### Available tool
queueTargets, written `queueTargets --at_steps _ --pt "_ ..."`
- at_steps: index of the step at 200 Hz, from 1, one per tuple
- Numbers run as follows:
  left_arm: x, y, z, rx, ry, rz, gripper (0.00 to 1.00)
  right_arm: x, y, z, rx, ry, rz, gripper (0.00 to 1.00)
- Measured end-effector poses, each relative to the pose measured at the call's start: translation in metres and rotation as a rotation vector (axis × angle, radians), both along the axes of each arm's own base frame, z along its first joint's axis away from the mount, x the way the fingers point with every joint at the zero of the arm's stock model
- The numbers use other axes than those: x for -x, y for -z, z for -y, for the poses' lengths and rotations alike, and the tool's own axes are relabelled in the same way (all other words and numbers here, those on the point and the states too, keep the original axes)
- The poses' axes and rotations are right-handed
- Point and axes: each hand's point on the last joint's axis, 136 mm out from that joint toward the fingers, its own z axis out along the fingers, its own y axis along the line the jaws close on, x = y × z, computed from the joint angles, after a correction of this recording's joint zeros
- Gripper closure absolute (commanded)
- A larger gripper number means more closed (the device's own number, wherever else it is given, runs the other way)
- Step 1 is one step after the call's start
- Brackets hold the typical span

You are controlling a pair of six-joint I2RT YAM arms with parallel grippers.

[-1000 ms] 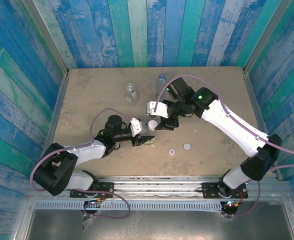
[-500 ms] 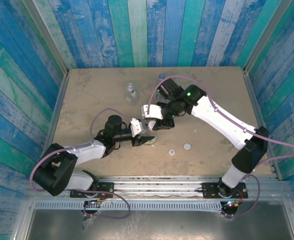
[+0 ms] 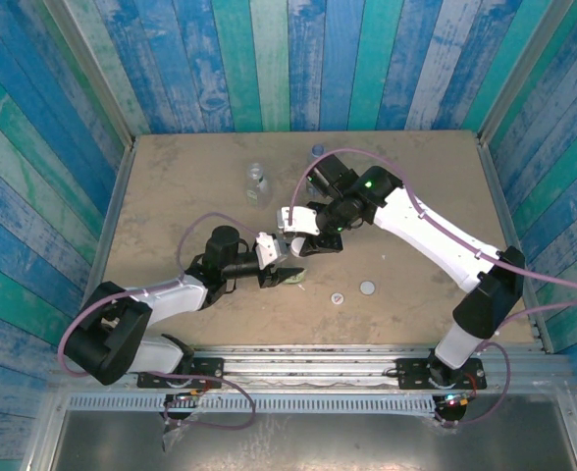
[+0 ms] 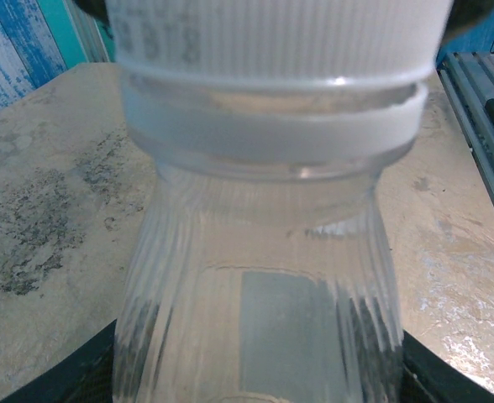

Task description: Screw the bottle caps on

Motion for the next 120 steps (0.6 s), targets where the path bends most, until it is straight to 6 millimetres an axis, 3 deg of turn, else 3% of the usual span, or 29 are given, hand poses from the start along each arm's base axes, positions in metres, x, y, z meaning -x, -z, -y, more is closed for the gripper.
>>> queueTargets --at_steps 42,99,120 --pt "-0.004 -0.001 0.0 0.004 -0.028 -0.012 0.51 -0.003 0.0 0.0 0.002 0.152 -0.07 0.7" --pt "-0.014 0.002 -0.004 -0.012 -0.09 -0.005 0.51 -0.012 0.004 -0.001 0.026 0.615 -0.191 0.78" --pt "-0.015 0.003 -0.005 -0.018 -0.101 -0.003 0.51 -0.014 0.006 0.001 0.016 0.78 -0.259 0.75"
